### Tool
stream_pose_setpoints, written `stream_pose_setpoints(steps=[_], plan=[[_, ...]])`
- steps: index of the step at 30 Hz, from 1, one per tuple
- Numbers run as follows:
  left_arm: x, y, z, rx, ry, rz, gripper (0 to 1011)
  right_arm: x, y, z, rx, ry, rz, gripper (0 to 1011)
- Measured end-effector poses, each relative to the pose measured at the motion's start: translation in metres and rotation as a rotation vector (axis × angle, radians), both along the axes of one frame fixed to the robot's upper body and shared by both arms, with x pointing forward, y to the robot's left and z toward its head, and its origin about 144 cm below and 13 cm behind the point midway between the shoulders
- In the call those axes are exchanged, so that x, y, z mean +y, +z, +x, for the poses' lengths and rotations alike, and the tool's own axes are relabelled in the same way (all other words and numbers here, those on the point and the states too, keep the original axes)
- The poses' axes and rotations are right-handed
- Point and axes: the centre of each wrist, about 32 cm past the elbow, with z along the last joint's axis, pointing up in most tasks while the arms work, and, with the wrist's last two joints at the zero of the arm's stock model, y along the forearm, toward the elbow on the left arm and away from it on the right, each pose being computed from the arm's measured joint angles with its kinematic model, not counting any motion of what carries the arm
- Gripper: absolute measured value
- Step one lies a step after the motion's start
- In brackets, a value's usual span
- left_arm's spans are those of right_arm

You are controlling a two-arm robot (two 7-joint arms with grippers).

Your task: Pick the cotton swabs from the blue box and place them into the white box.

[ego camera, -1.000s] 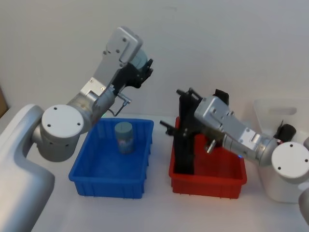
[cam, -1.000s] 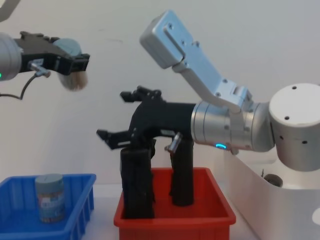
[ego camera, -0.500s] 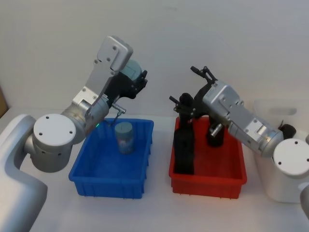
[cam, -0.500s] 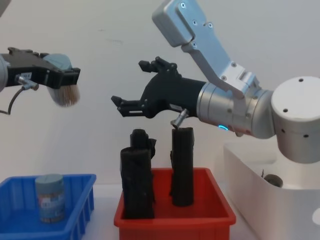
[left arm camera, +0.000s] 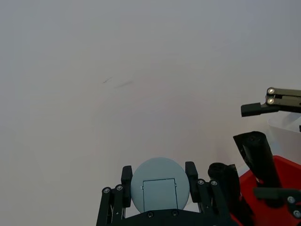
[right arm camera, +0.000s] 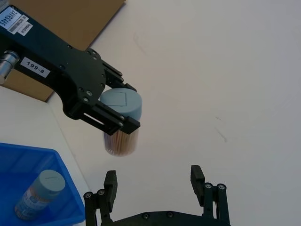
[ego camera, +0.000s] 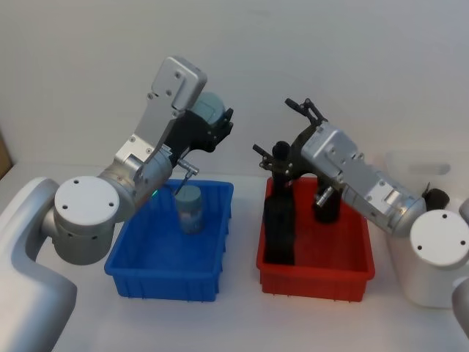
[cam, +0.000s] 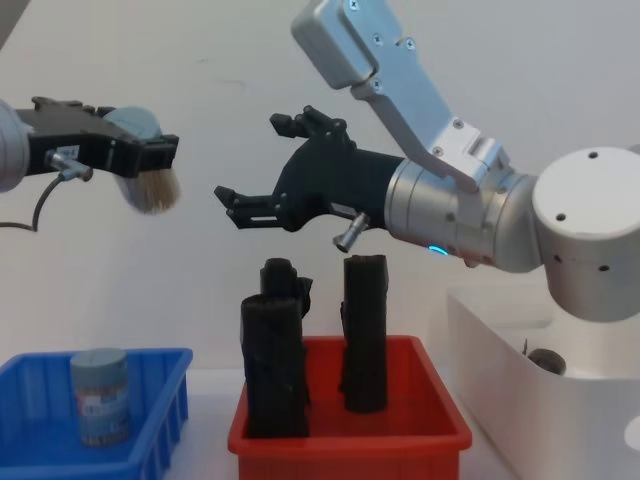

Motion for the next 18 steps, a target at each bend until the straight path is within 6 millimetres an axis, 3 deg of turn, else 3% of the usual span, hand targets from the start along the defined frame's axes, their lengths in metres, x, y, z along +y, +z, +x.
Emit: stream_pose_setpoints(steps=[18], plan=[[-0.005,-0.001,-0.005,0.029,-0.050,-0.034,691,0.012,0.001,-0.002,0.003,-0.015,-0.030,1001]])
